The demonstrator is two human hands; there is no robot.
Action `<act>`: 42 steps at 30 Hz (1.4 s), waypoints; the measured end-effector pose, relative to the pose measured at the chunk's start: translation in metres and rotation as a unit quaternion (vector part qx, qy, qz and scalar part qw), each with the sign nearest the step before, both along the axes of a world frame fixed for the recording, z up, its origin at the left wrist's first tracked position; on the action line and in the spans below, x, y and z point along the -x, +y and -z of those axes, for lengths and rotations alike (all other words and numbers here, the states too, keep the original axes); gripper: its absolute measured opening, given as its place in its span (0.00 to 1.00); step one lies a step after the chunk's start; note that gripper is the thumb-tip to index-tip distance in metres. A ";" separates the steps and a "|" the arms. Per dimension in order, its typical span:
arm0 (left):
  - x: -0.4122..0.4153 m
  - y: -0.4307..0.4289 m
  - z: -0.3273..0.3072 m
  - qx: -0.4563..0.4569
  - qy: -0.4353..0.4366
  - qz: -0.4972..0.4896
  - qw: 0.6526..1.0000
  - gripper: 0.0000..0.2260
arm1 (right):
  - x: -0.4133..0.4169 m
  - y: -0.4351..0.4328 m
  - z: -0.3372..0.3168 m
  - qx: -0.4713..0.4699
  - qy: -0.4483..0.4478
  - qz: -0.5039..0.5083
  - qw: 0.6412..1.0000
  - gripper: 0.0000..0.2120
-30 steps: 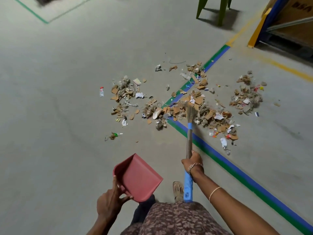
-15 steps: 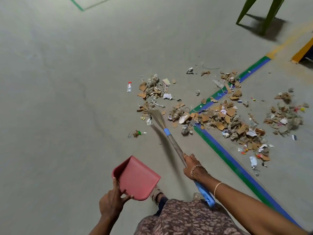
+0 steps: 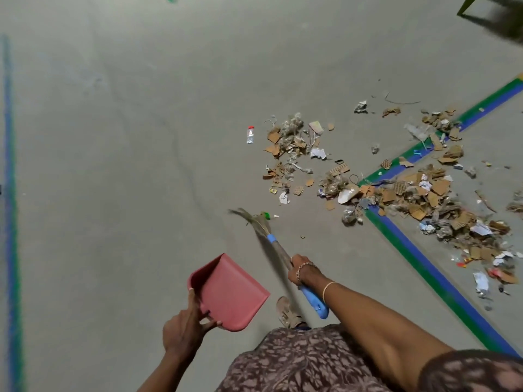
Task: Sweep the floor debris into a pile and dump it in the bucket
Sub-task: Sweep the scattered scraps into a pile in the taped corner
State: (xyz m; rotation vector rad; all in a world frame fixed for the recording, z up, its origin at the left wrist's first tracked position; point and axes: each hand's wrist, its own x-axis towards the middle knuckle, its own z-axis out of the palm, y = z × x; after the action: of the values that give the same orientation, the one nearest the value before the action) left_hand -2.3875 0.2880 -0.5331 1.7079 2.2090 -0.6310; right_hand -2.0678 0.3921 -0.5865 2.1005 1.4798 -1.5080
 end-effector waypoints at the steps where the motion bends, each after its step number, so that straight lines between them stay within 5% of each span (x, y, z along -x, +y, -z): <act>1: 0.006 0.004 0.001 0.001 0.001 -0.002 1.000 0.56 | 0.008 0.005 0.006 0.013 0.008 0.029 0.999 0.20; 7: 0.024 0.024 0.010 -0.005 0.005 0.007 1.000 0.57 | 0.003 0.016 0.030 0.043 0.048 0.259 0.964 0.14; 14: 0.015 0.052 0.010 0.007 -0.019 0.047 0.999 0.56 | -0.083 0.023 0.007 -0.040 0.010 0.411 0.910 0.13; 21: -0.021 0.086 0.023 0.019 -0.052 0.102 0.993 0.56 | -0.157 -0.015 0.000 -0.101 -0.097 0.403 0.904 0.19; 27: -0.051 0.114 0.028 0.027 -0.069 0.127 0.989 0.55 | -0.162 -0.045 -0.030 -0.103 0.024 0.432 0.896 0.33; 36: -0.076 0.114 0.010 0.022 -0.034 0.129 0.991 0.55 | -0.140 -0.065 -0.003 0.097 0.150 0.352 0.919 0.23; 42: -0.094 0.094 -0.008 0.024 -0.010 0.079 0.997 0.56 | -0.155 -0.048 0.036 0.133 0.161 0.359 0.910 0.13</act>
State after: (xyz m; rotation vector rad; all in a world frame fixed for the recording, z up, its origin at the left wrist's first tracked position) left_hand -2.2936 0.3818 -0.5253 1.8693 2.0418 -0.6950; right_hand -1.9130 0.3438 -0.6222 2.4255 0.4809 -2.2300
